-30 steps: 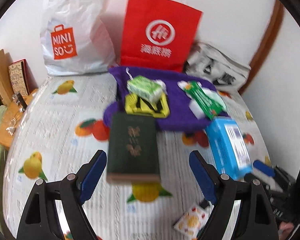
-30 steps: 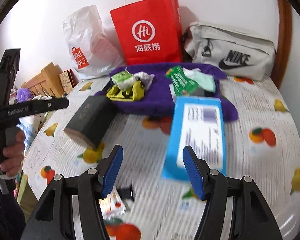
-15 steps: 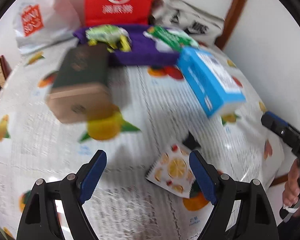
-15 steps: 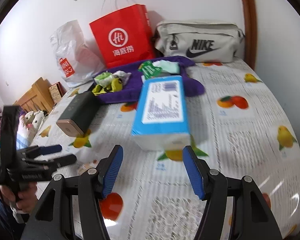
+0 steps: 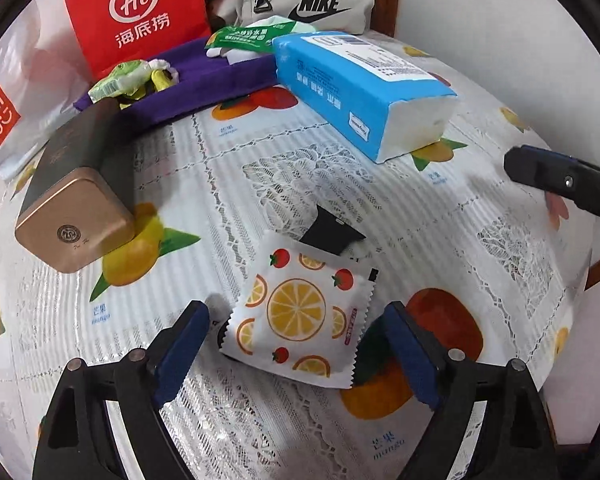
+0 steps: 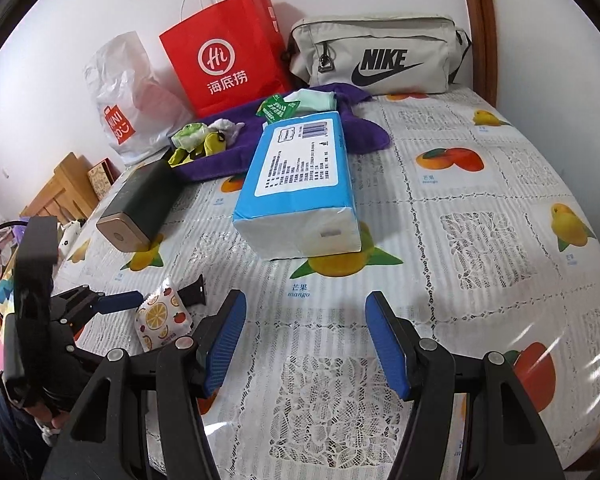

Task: Organize soft objects
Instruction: 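Lower the left gripper onto the orange-slice print pouch and close it, then grasp the black watch strap with the right gripper while the left gripper holds the pouch, then carry the pouch with the left gripper onto the purple towel while the right gripper carries the strap there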

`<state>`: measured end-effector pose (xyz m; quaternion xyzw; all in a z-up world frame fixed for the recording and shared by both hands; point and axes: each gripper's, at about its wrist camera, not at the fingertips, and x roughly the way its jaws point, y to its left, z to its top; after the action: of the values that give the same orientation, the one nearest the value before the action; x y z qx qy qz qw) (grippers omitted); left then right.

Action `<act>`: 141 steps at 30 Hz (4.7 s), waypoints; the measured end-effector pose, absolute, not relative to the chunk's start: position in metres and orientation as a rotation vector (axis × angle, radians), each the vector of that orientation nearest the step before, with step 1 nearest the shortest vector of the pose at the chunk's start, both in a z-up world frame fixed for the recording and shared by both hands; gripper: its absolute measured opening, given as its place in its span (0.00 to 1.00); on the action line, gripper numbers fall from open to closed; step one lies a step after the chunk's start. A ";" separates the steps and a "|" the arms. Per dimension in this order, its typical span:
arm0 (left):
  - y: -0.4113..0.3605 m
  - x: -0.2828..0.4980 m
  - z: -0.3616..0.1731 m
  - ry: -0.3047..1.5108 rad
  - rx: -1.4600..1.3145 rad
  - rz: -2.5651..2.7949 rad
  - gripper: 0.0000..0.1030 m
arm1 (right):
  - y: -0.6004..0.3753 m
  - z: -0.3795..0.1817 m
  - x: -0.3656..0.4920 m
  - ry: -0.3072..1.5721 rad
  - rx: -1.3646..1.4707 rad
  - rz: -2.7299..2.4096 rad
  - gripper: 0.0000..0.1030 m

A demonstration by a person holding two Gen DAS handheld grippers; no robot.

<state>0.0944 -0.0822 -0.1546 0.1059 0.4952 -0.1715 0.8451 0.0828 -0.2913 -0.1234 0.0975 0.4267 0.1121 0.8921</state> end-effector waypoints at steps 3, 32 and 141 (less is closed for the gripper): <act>-0.080 0.094 -0.153 1.018 0.220 -0.360 0.75 | -0.291 -0.126 0.081 0.891 0.200 0.227 0.61; 0.006 0.105 -0.123 0.974 -0.011 -0.237 0.05 | -0.223 -0.136 0.086 0.956 0.151 0.380 0.61; 0.022 0.283 -0.055 0.898 -0.109 -0.154 0.05 | -0.225 -0.037 0.306 0.713 0.021 0.364 0.19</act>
<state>0.2826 0.0221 -0.0549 -0.0526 0.4333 -0.0742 0.8966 0.3062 -0.2254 -0.0372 0.0104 0.3469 0.1769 0.9210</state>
